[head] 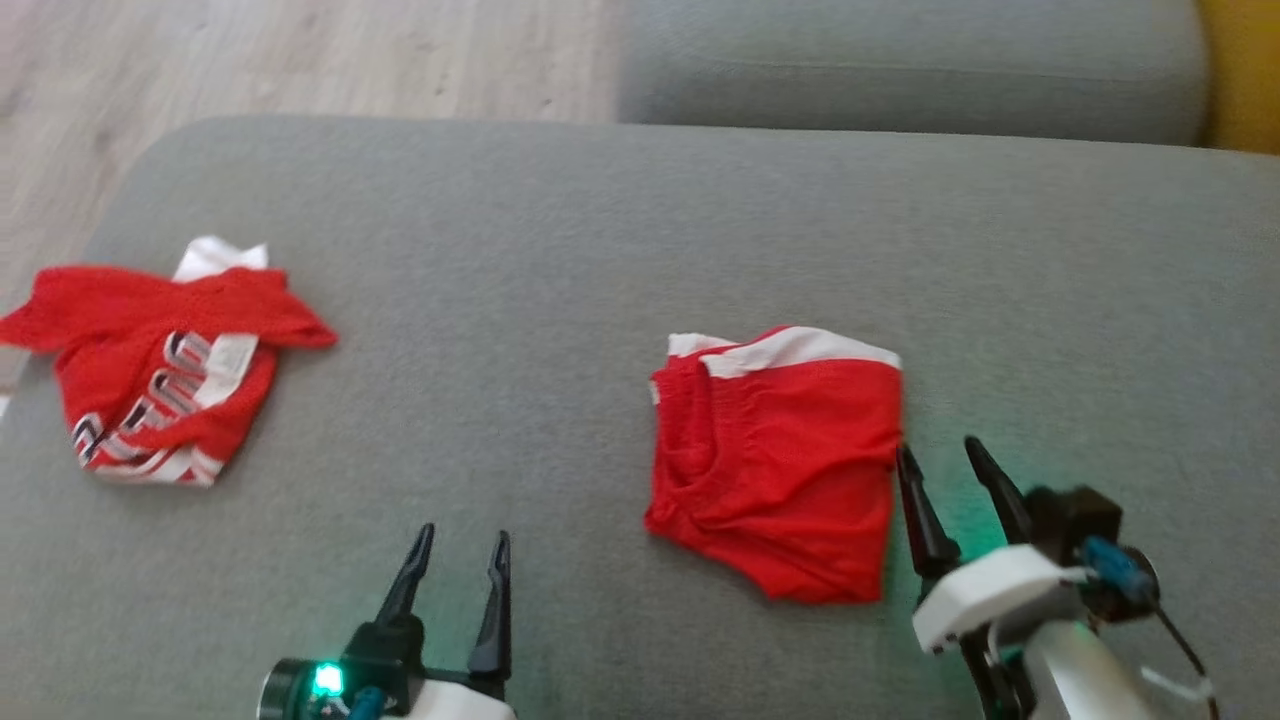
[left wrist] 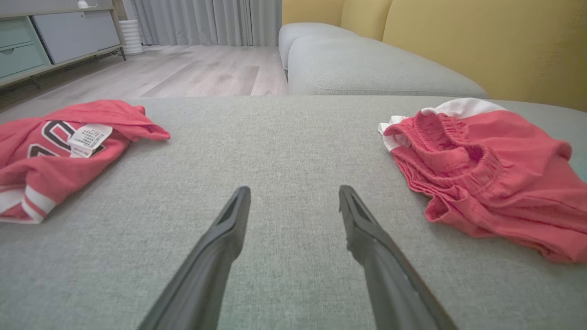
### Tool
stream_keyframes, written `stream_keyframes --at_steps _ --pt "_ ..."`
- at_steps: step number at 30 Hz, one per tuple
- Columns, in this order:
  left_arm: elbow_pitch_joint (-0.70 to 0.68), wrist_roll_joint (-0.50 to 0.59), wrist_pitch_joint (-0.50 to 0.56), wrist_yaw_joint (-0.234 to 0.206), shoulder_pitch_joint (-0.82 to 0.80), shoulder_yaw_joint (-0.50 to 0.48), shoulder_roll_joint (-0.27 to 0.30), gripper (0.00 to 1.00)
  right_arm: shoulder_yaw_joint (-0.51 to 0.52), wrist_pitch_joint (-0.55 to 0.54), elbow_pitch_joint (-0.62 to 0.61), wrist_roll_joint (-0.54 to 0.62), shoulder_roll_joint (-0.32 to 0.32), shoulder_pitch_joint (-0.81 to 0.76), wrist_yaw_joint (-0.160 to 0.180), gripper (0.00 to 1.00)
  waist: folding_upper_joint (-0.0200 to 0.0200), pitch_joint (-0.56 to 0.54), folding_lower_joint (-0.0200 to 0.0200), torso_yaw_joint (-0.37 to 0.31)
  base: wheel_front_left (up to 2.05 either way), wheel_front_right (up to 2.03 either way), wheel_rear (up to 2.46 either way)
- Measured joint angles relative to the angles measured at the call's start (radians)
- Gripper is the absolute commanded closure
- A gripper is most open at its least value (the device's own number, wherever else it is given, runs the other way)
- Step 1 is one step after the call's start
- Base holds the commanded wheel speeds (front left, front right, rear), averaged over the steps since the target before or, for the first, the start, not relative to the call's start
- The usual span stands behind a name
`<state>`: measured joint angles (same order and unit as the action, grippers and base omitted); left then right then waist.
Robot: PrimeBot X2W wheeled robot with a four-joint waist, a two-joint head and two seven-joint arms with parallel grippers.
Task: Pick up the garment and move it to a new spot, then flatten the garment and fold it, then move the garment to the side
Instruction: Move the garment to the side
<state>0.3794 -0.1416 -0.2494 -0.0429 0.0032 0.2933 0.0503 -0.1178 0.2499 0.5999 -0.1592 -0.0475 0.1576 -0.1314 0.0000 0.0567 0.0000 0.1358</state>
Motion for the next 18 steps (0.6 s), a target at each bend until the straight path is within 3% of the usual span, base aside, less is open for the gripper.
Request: stream_keyframes --at_steps 13,14,15,16,18 --pt "0.005 -0.027 0.000 -0.010 -0.020 0.035 0.000 0.00 -0.016 -0.001 0.204 -0.080 -0.001 0.122 0.000 0.00 0.0000 0.071 0.0000 0.105 0.00 0.00 0.00" --pt "0.005 -0.031 0.000 -0.010 -0.021 0.035 0.000 0.00 -0.018 -0.001 0.212 -0.090 -0.001 0.134 0.000 0.16 0.0000 0.074 0.0001 0.106 0.00 0.00 0.00" --pt "0.005 -0.035 0.000 -0.010 -0.022 0.035 0.000 0.00 -0.023 -0.001 0.222 -0.097 -0.001 0.146 0.000 0.62 0.0000 0.077 0.0001 0.105 0.00 0.00 0.00" --pt "0.005 -0.035 0.000 -0.010 -0.024 0.036 0.000 0.00 -0.031 -0.001 0.229 -0.100 -0.002 0.154 0.000 1.00 0.0000 0.078 0.0001 0.102 0.00 0.00 0.00" --pt "0.005 -0.035 0.000 -0.010 -0.031 0.036 0.000 0.00 -0.049 -0.001 0.239 -0.113 -0.002 0.165 0.000 1.00 0.0000 0.078 0.0000 0.091 0.00 0.00 0.00"
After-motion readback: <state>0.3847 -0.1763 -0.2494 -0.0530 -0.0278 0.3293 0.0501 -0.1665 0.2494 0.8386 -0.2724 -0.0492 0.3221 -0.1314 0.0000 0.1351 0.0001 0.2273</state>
